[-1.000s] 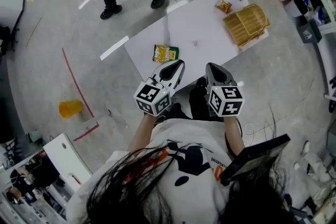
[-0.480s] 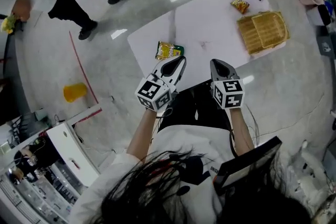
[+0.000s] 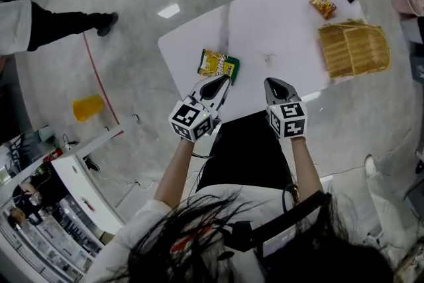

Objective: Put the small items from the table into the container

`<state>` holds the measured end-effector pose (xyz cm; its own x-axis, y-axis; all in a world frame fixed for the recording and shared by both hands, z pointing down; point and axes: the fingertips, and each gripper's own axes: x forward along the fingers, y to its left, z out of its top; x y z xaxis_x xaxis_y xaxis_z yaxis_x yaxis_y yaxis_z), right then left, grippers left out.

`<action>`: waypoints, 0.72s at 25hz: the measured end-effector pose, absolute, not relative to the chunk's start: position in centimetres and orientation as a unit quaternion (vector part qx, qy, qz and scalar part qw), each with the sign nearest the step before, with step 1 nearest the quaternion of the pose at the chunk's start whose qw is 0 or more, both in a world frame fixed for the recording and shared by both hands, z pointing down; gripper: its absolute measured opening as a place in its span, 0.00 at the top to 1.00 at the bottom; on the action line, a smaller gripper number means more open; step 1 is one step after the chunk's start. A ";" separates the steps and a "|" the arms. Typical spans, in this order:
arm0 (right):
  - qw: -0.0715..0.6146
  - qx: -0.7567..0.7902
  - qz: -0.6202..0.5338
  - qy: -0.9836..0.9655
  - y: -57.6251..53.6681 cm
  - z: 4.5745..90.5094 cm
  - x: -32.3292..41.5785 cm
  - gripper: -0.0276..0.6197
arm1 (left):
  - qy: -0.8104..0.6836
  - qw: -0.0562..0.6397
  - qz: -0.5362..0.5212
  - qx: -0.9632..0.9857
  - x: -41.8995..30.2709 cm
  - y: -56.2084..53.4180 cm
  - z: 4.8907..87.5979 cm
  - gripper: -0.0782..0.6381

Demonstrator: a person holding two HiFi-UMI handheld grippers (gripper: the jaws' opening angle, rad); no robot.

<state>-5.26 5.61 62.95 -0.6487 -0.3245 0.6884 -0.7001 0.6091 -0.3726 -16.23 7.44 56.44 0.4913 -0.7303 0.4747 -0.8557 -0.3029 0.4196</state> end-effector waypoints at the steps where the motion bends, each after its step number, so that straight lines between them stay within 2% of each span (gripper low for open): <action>1: 0.289 0.298 0.329 -0.848 5.5 63.8 -5.7 0.94 | -0.496 0.324 0.101 0.799 -16.7 7.5 57.3 0.88; 16: 0.303 0.211 0.399 -0.839 4.3 76.2 -13.7 0.93 | -0.495 0.343 0.111 0.790 -19.9 8.0 65.3 0.87; 18: 0.310 0.203 0.407 -0.835 4.3 77.8 -14.7 0.90 | -0.498 0.345 0.112 0.788 -20.4 8.2 66.1 0.87</action>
